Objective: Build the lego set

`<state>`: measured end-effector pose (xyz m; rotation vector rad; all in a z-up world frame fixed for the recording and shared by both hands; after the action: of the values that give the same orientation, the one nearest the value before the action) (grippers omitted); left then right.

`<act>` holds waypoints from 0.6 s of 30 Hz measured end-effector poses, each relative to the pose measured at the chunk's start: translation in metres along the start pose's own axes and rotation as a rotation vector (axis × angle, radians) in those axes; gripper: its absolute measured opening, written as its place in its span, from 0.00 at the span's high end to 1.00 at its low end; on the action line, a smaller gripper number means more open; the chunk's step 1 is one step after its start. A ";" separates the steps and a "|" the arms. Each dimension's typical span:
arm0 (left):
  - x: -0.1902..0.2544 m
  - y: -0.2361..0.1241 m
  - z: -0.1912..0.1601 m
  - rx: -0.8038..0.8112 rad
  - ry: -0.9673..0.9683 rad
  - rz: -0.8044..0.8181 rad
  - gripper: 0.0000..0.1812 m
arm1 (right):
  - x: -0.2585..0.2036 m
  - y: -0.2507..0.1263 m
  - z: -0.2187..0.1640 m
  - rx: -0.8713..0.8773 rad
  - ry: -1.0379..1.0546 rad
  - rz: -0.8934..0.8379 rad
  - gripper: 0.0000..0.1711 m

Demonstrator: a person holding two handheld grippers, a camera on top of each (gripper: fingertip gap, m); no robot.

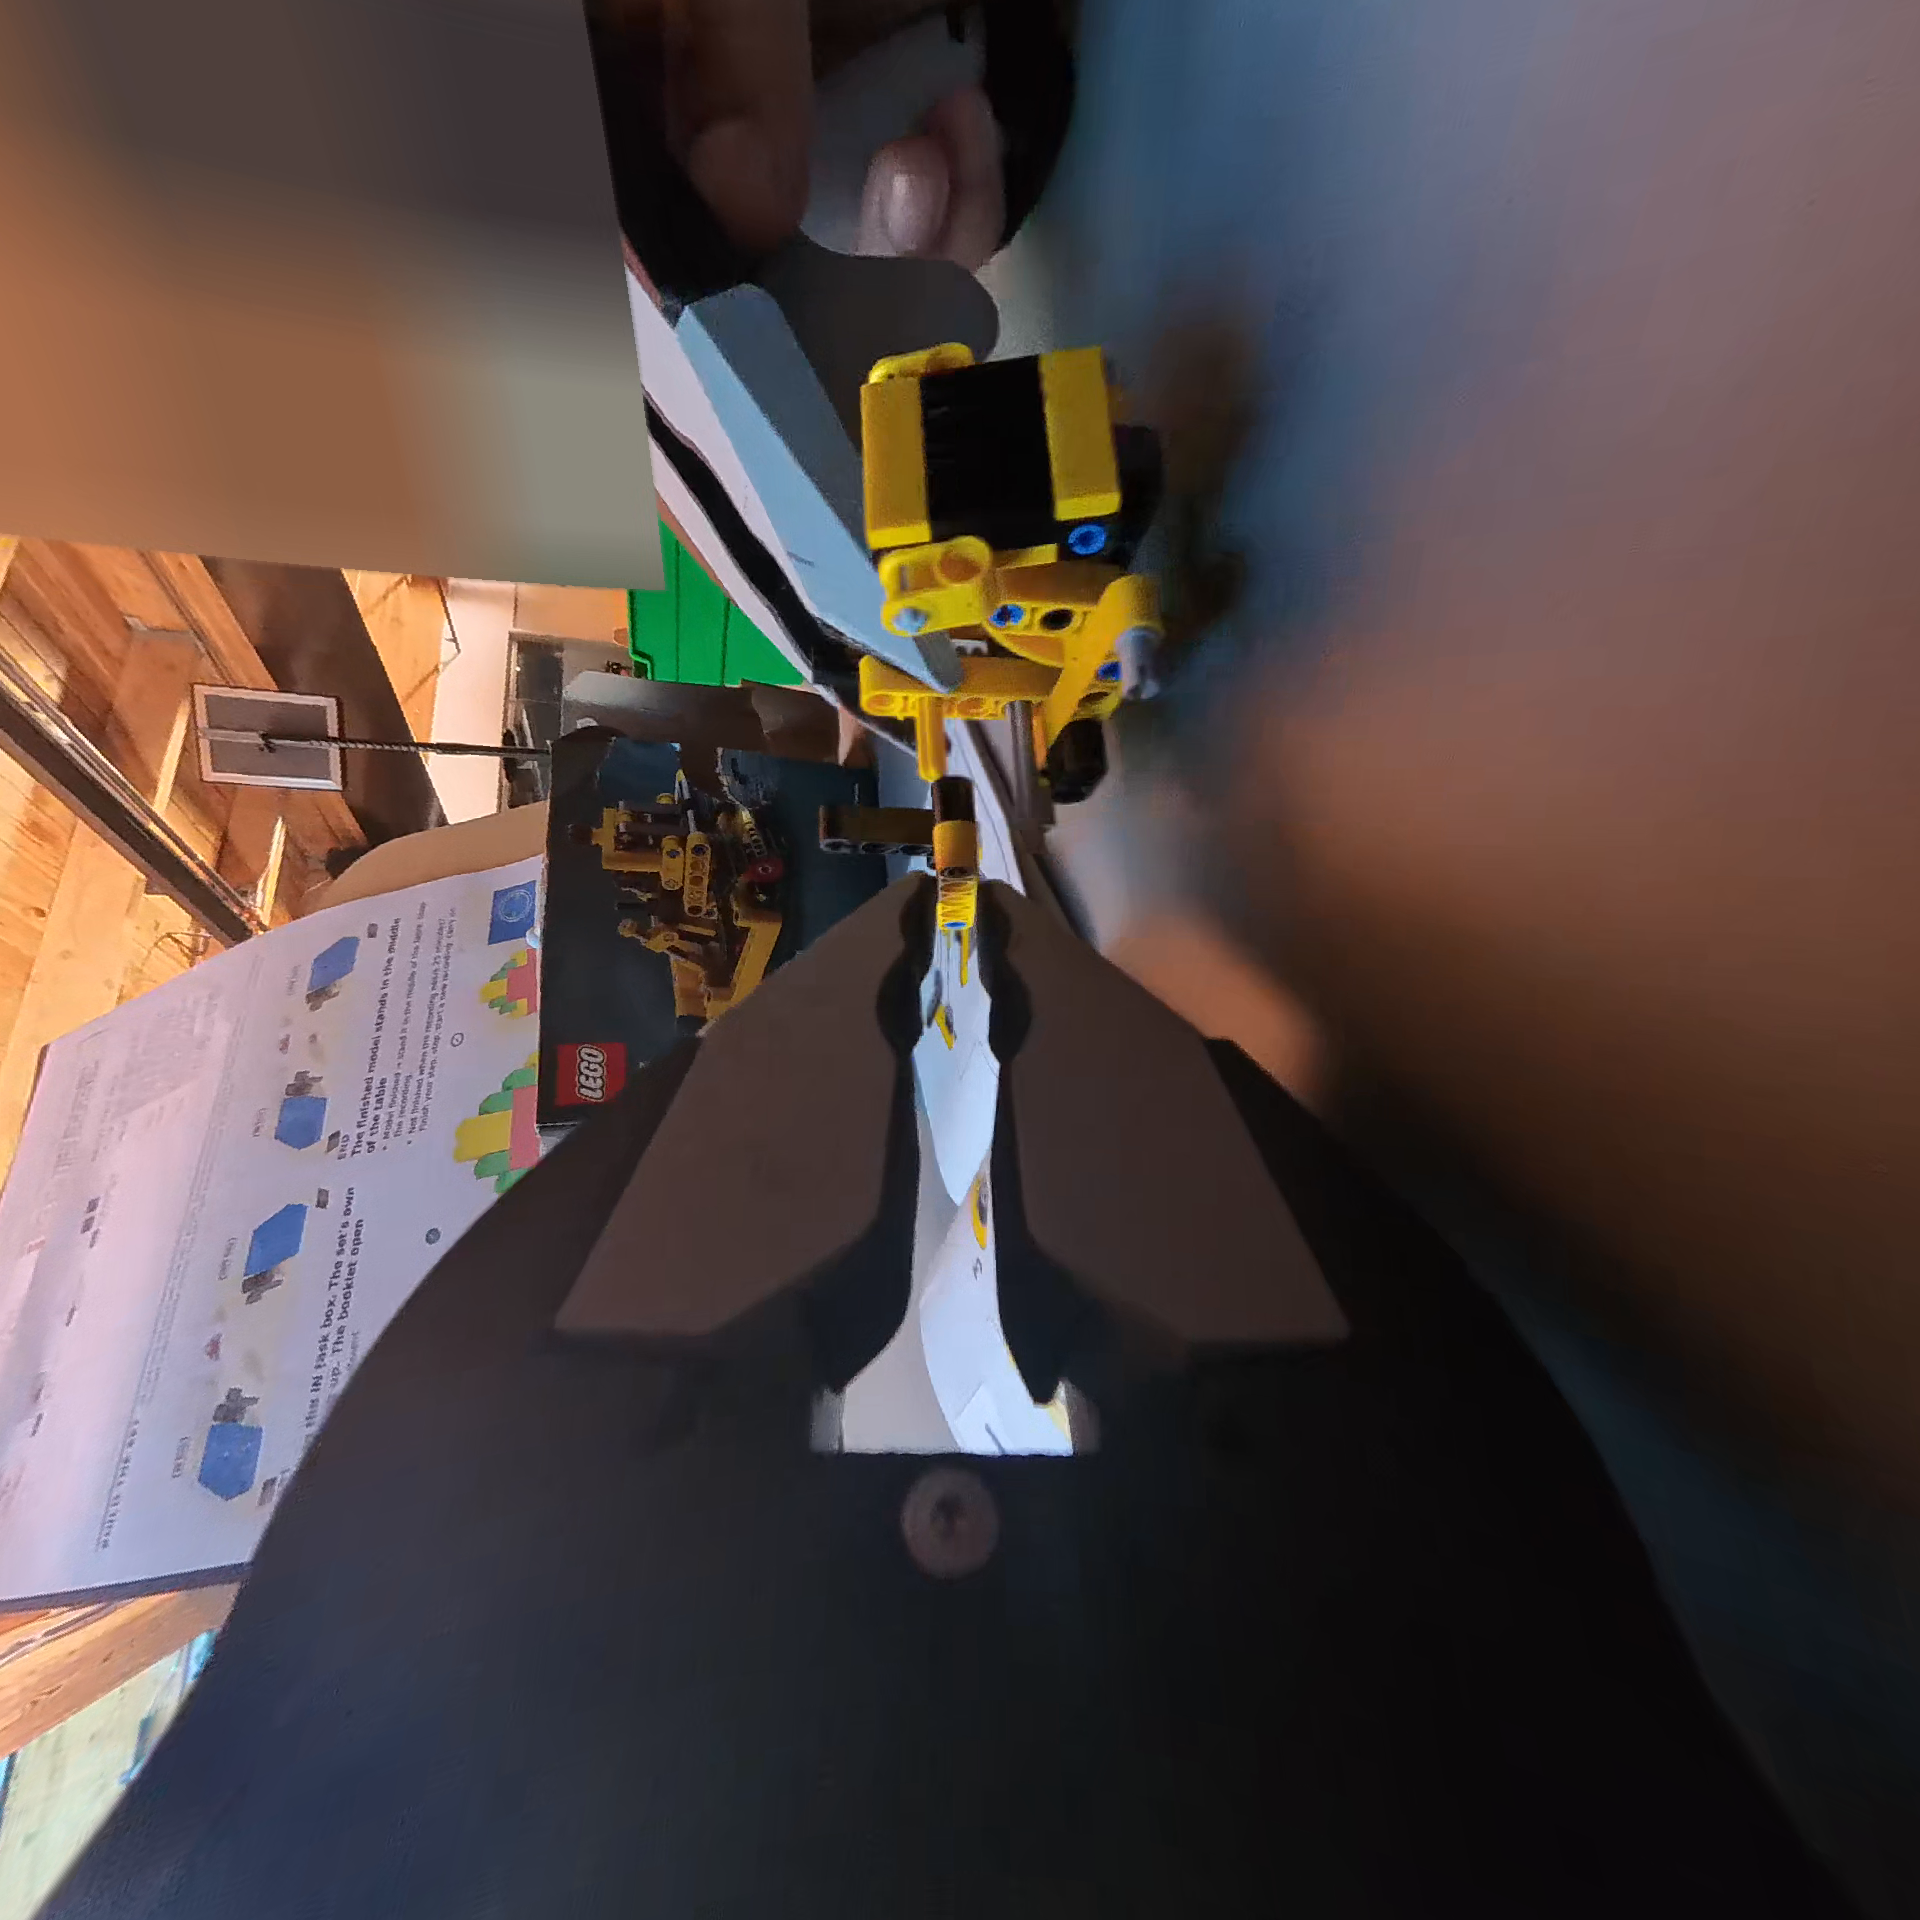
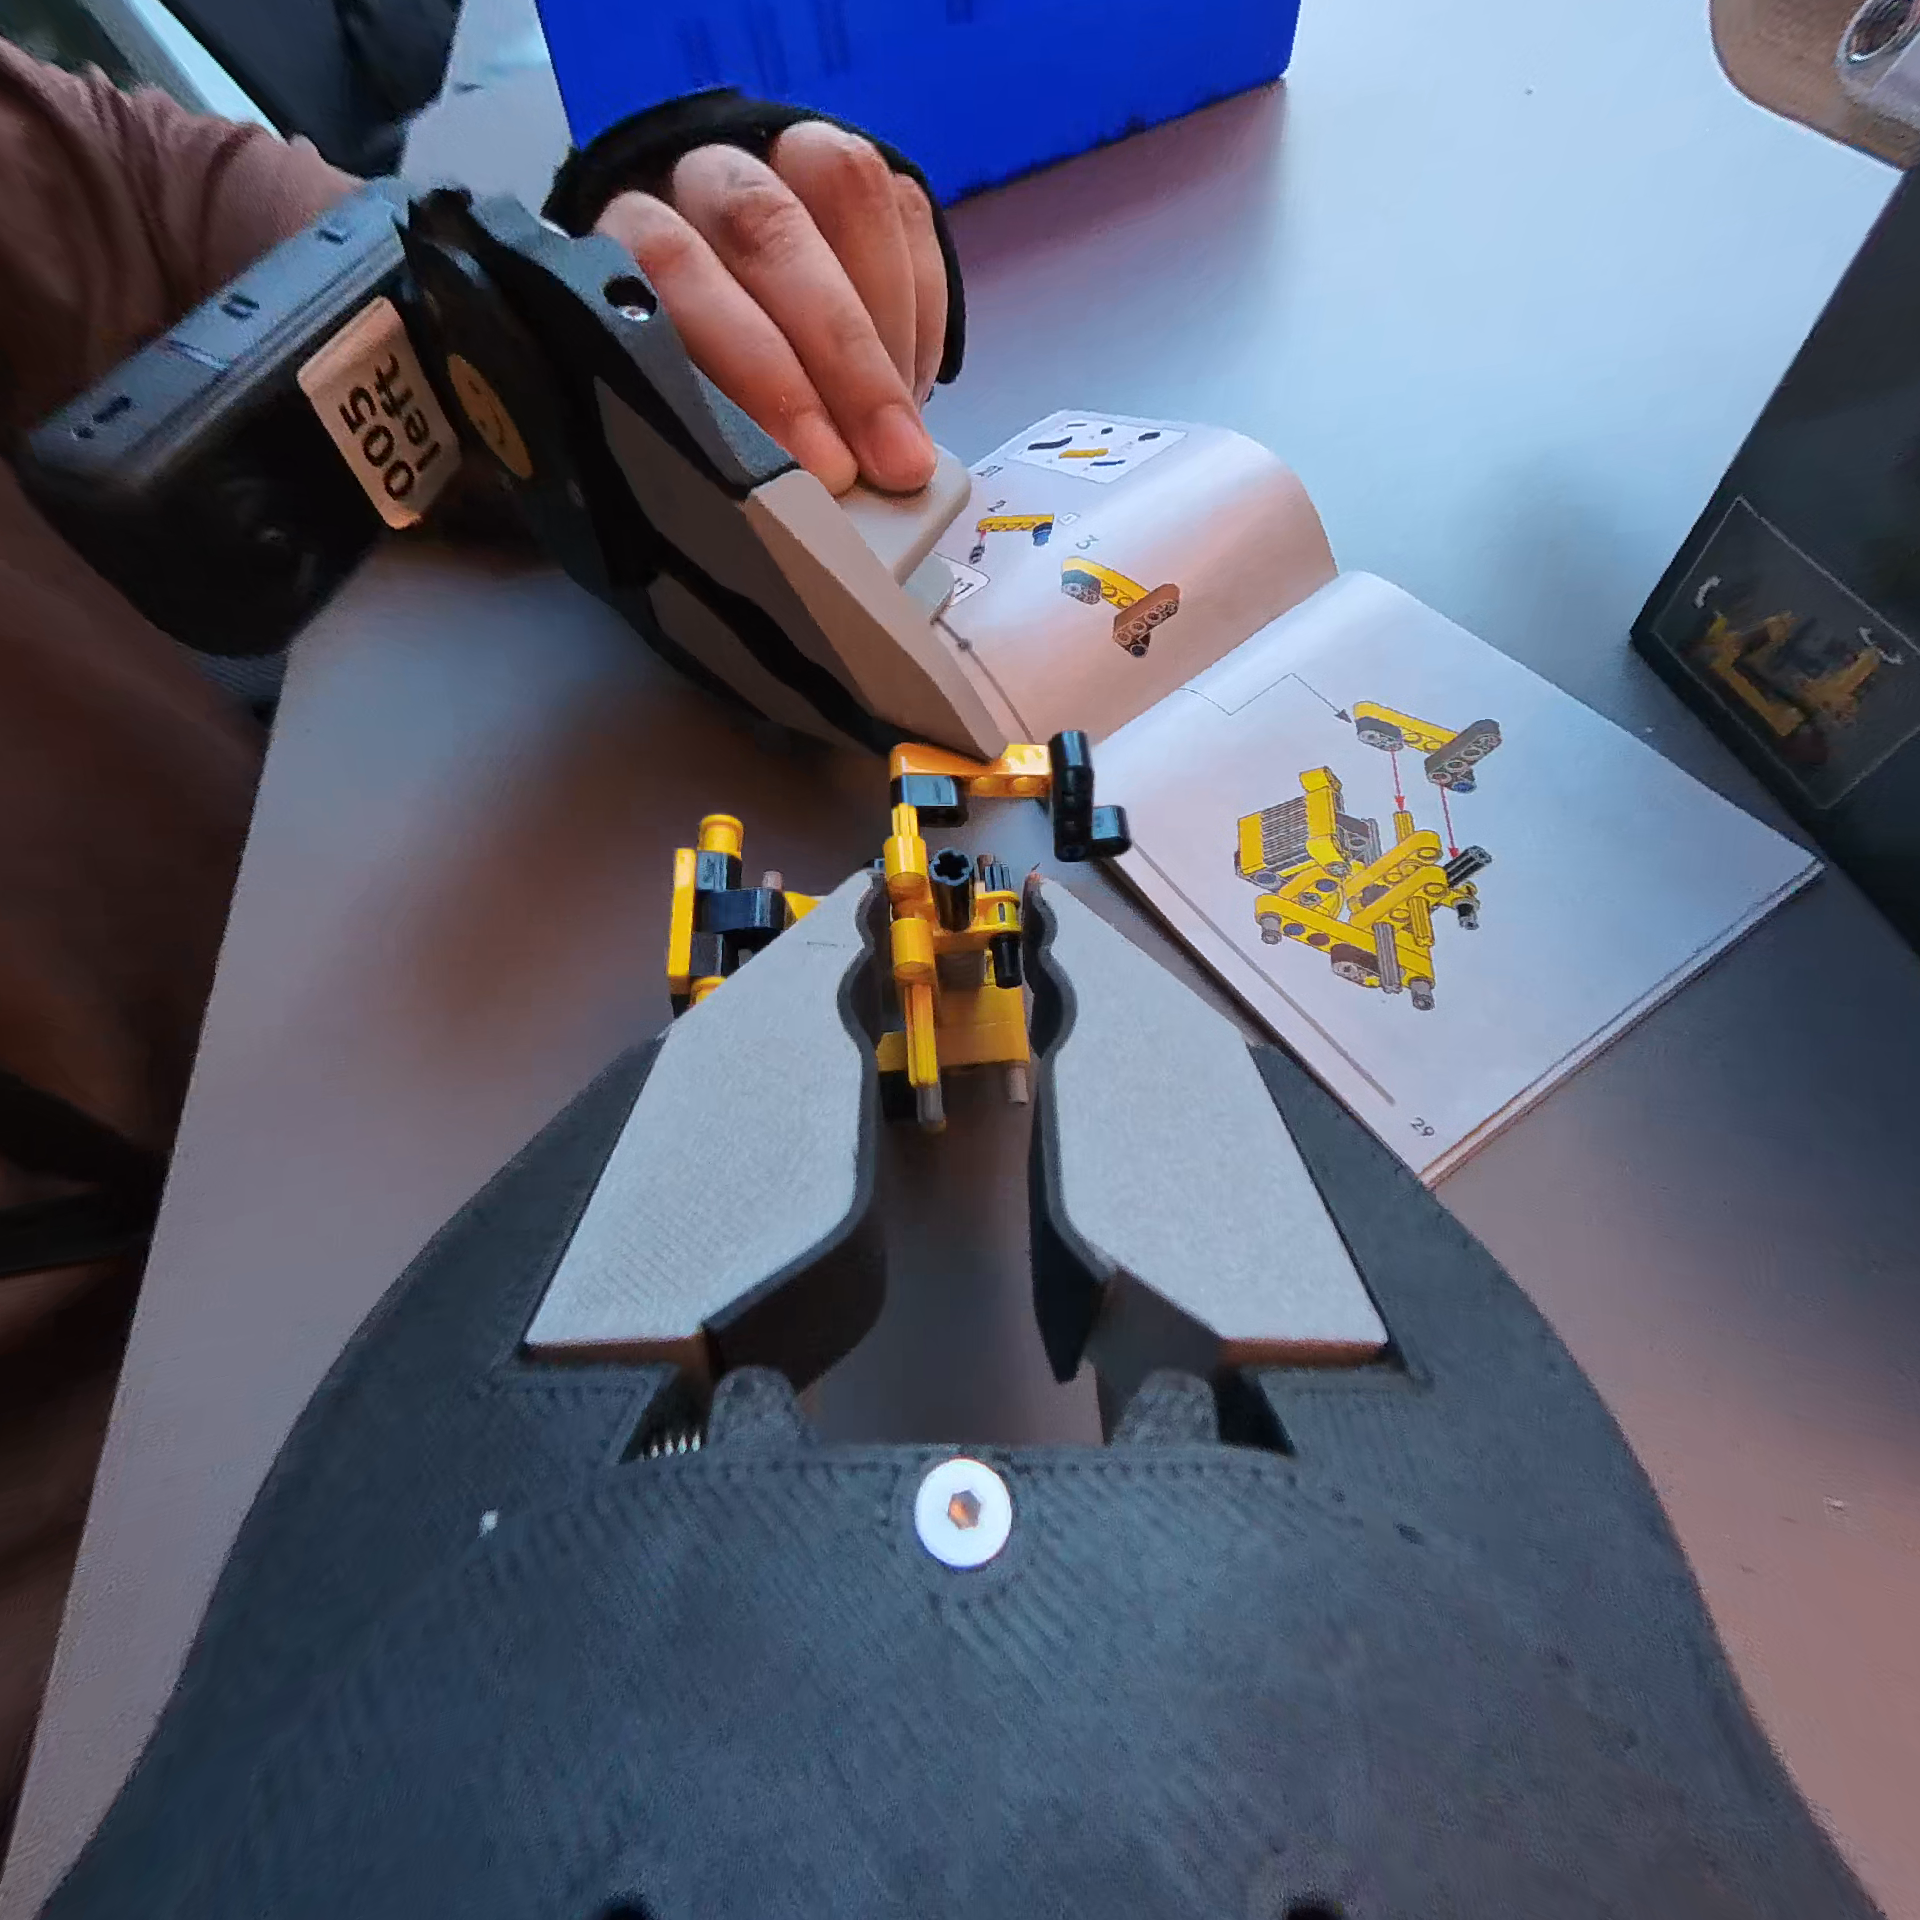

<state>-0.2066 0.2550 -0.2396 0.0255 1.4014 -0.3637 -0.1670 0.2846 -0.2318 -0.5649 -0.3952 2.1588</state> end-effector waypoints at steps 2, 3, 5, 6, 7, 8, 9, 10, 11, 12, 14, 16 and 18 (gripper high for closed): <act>0.000 0.000 0.002 0.002 0.006 0.006 0.97 | 0.000 -0.002 0.000 0.006 0.015 0.011 0.88; -0.001 0.000 0.002 0.002 0.013 0.011 0.97 | 0.000 -0.002 -0.001 0.006 0.017 0.009 0.88; -0.001 0.000 0.002 0.003 0.020 0.016 0.98 | 0.001 -0.004 -0.001 0.009 0.017 0.006 0.88; 0.000 -0.001 0.002 0.003 0.021 0.015 0.97 | 0.000 -0.004 -0.001 0.011 0.020 0.008 0.88; -0.001 -0.001 0.002 0.003 0.024 0.020 0.97 | 0.001 -0.004 -0.001 0.012 0.024 0.011 0.88; -0.002 -0.001 0.003 0.004 0.024 0.025 0.97 | 0.001 -0.005 -0.001 0.015 0.029 0.013 0.88; -0.003 -0.001 0.003 0.006 0.021 0.030 0.97 | 0.001 -0.005 -0.001 0.016 0.034 0.016 0.88; -0.004 -0.002 0.003 0.008 0.019 0.035 0.97 | 0.000 -0.004 -0.001 0.016 0.040 0.021 0.88; -0.004 -0.002 0.004 0.010 0.018 0.037 0.96 | 0.001 -0.004 -0.001 0.016 0.044 0.023 0.88; -0.004 -0.002 0.004 0.011 0.019 0.037 0.96 | 0.001 -0.005 0.000 0.018 0.046 0.021 0.88; -0.004 -0.002 0.005 0.015 0.022 0.035 0.97 | 0.002 -0.005 0.000 0.020 0.047 0.016 0.88; -0.005 -0.002 0.006 0.019 0.022 0.040 0.98 | 0.001 -0.004 0.000 0.021 0.050 0.019 0.88; -0.005 -0.003 0.007 0.021 0.021 0.042 0.97 | 0.002 -0.004 0.000 0.018 0.050 0.017 0.87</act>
<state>-0.2016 0.2520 -0.2330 0.0761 1.4157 -0.3446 -0.1654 0.2881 -0.2305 -0.6128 -0.3449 2.1579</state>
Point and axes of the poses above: each gripper's, where its closed fingertips meet, y out along the fingers, z out of its top, x = y × z across the jaws, the point moved 2 cm from there along -y, back along the fingers, and after that the axes turned 6 degrees about z, right-handed, at the moved point
